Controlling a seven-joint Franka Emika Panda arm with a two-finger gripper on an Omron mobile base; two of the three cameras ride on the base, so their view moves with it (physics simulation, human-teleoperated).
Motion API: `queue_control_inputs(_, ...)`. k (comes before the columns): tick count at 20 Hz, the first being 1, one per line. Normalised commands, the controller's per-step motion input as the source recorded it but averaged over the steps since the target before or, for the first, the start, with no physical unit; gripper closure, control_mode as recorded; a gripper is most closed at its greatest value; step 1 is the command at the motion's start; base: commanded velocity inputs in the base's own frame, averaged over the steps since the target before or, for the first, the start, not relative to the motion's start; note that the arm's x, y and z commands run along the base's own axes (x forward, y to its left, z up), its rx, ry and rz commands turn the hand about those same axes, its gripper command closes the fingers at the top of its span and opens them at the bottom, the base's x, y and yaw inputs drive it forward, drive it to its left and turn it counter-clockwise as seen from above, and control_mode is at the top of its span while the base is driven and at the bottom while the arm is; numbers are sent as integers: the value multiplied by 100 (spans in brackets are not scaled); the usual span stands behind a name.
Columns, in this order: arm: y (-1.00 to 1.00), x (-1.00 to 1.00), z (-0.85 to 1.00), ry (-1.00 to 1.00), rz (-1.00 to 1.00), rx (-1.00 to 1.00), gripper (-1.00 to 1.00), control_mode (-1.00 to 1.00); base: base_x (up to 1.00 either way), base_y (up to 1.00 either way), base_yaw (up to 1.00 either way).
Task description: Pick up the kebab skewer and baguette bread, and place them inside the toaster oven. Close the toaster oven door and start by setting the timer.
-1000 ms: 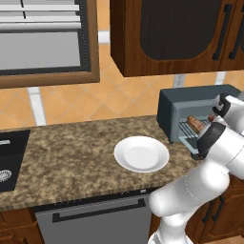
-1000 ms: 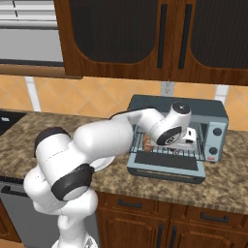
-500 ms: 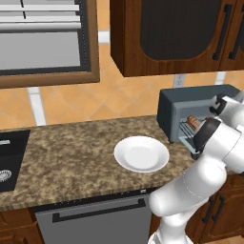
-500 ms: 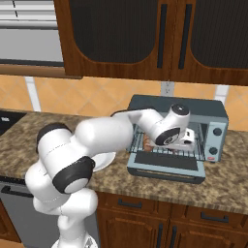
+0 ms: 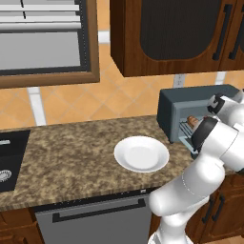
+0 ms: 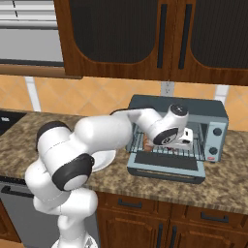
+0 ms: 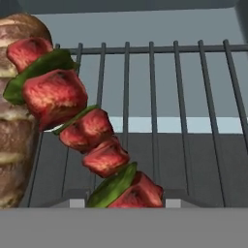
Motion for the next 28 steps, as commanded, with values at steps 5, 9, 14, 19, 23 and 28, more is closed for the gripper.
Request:
queue_control_inputs(5, 0, 21, -1, -5, 0, 0, -100, -100, 0, 0, 0)
queue_control_inputs(9, 0, 9, -1, -1, 0, 0, -100, -100, 0, 0, 0)
queue_control_inputs(14, 0, 0, 13, -1, 0, 0, -100, -100, 0, 0, 0)
queue_control_inputs(19, -7, -70, 73, -4, -2, 0, -100, -100, 0, 0, 0)
queue_control_inputs(23, 3, -100, -2, 2, -22, -2, -100, -100, 0, 0, 0)
queue_control_inputs(28, 8, -17, -25, 16, -34, -1, -100, -100, 0, 0, 0)
